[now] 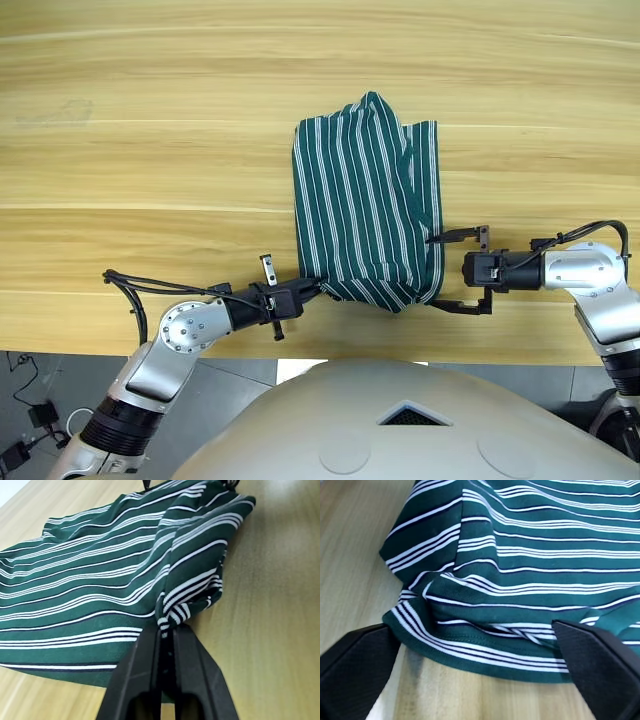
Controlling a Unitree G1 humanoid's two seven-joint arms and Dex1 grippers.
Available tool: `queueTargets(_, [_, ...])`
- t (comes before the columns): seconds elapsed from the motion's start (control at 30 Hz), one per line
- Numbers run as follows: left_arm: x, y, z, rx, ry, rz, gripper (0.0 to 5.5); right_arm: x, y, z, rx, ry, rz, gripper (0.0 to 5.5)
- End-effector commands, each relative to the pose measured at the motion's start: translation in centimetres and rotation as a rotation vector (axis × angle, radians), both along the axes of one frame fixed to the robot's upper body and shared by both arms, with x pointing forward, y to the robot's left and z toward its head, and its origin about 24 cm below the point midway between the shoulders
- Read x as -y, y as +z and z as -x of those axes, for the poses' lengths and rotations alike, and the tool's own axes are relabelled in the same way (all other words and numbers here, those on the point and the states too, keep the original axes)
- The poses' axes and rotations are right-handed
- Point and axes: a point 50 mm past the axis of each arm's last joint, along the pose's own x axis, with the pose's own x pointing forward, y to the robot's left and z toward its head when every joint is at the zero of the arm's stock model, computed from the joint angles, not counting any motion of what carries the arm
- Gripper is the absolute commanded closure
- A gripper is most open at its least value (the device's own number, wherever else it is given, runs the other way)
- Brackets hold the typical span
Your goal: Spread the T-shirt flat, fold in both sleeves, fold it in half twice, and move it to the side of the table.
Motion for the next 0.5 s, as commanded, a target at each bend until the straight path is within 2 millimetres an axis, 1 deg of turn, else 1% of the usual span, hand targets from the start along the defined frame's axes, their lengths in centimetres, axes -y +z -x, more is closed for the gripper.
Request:
queueTargets(0.03, [-0.02, -0.56, 0.57, -0.036, -0.021, -0.021, 5.34, -0.5, 0.33, -0.25, 0.046, 0.017, -0.01, 0.1])
queueTargets(0.17, [-0.07, -0.7, 0.78, -0.052, -0.024, -0.023, 5.34, -0.07, -0.17, -0.68, 0.14, 0.018, 0.026, 0.1])
queueTargets(0.43, [0.08, -0.78, 0.89, -0.055, -0.028, -0.024, 5.34, -0.13, -0.63, 0.13, 0.083, 0.057, 0.032, 0.1])
queueTargets(0.5, [0.08, -0.78, 0.86, -0.055, -0.028, -0.025, 5.34, -0.03, -0.64, 0.23, 0.061, 0.06, 0.038, 0.48])
